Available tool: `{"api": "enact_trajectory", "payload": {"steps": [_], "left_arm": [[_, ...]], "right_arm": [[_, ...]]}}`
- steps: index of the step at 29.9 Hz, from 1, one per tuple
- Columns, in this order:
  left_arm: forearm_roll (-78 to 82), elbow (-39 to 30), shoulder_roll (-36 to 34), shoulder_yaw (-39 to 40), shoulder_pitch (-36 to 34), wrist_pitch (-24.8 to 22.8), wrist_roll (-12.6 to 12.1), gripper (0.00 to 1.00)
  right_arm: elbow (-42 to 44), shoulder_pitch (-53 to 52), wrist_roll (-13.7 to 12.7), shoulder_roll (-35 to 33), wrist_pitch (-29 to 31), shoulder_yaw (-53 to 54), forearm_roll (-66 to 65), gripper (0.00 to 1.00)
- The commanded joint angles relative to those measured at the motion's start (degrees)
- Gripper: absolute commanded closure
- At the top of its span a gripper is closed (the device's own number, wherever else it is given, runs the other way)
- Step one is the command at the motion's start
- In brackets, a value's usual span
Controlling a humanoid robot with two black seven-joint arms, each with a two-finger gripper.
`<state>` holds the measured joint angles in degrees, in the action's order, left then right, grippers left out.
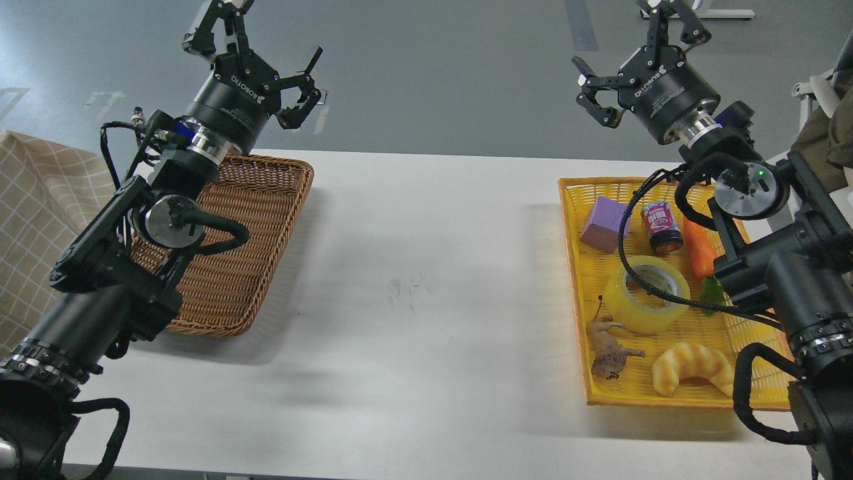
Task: Place and transfer tape with both arms
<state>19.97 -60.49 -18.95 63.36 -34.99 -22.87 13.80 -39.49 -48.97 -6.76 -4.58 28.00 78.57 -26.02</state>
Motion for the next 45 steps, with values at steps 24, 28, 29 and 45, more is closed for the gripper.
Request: {"api": "enact_trajectory", "payload": {"steps": [24, 28, 29, 45], "left_arm": [[-0.29, 1.08, -0.03, 0.89, -0.6, -0.15, 0.09, 0.02], [-0.29, 1.08, -0.03, 0.89, -0.87, -0.15, 0.0, 0.02], [-0.29, 1.17, -0.03, 0.89, -0.87, -0.15, 0.09, 0.02], [-0.37, 1.34, -0.03, 1.06, -0.87, -3.05, 0.61, 0.02]], "right_arm": [[-0.5, 0.72, -0.01, 0.54, 0.0, 0.09, 0.09, 0.0], [-0.59, 0.72, -0.01, 0.62, 0.0, 0.0, 0.09, 0.0], [-0.59, 0.72, -0.01, 0.71, 0.0, 0.0, 0.09, 0.0], [-0.94, 0.72, -0.01, 0.97, 0.0, 0.09, 0.18, 0.0]]}}
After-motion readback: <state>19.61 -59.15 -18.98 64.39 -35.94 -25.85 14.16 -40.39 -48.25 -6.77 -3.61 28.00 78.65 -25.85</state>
